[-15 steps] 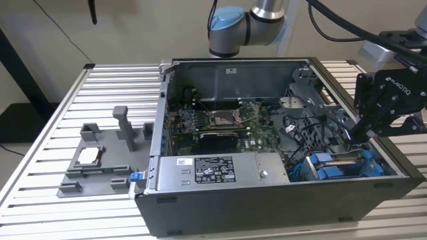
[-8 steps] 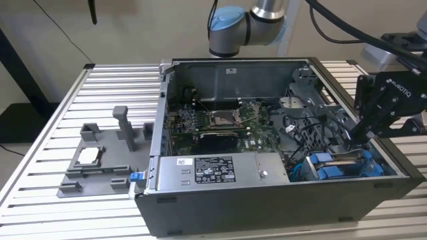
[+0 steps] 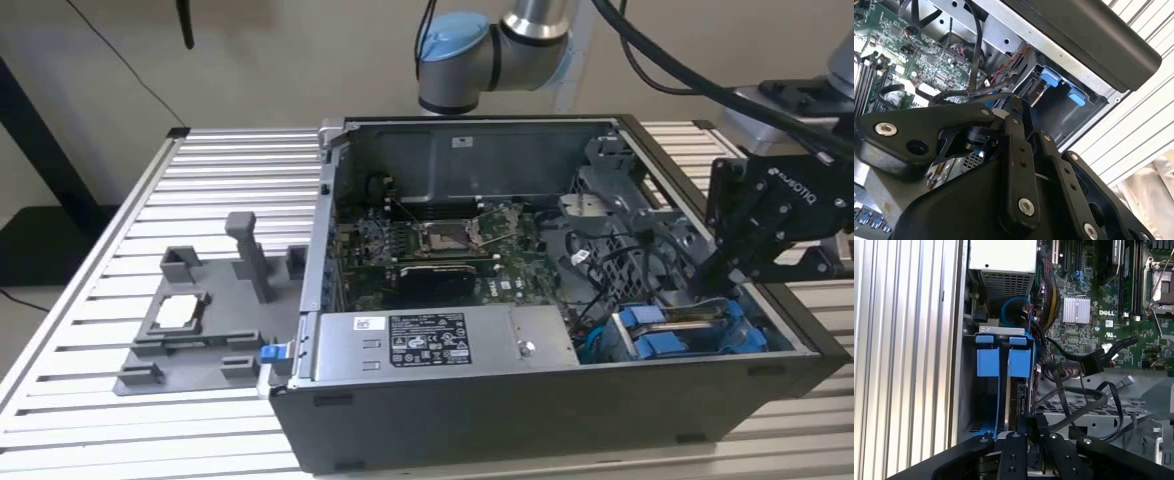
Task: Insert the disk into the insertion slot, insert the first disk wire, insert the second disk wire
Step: 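Insert the first disk wire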
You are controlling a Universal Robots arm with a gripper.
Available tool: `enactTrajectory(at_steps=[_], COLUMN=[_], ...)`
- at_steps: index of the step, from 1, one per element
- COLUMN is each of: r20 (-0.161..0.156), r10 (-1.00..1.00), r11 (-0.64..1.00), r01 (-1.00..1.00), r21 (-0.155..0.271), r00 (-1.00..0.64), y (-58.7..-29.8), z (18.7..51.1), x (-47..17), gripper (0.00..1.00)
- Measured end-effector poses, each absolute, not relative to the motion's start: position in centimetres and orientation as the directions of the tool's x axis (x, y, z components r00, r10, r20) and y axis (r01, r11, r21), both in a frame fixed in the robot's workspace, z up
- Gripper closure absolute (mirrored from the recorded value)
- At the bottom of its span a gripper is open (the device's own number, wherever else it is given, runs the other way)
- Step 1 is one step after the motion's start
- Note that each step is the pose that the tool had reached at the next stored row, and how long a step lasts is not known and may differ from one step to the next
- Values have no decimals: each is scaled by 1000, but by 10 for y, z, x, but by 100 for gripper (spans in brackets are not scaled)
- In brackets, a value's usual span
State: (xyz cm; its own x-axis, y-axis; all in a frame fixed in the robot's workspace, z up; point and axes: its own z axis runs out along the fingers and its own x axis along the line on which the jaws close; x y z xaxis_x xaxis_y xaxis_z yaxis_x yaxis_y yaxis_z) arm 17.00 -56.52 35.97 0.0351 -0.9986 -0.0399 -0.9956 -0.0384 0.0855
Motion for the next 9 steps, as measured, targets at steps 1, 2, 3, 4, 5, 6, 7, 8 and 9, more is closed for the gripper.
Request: enactTrajectory(at_steps=[1, 2, 3, 4, 5, 6, 7, 8, 9], r20=[-40, -40, -40, -40, -40, -40, -40, -40, -40], r10=[-999, -999, -999, -999, -999, -999, -999, -999, -999], r11=[-38, -38, -38, -38, -38, -38, -38, -38, -38], r01=[-996, -995, -995, -995, -995, -995, -995, -995, -995], r21=[86, 87, 87, 87, 87, 87, 87, 87, 88], r00=[35, 35, 35, 35, 35, 35, 35, 35, 35], y=[-566, -566, -566, -566, -566, -566, -566, -566, -566], z=[359, 357, 356, 355, 354, 353, 352, 351, 350], x=[170, 171, 171, 172, 173, 174, 174, 174, 174], gripper=[81, 81, 81, 81, 81, 81, 81, 81, 81])
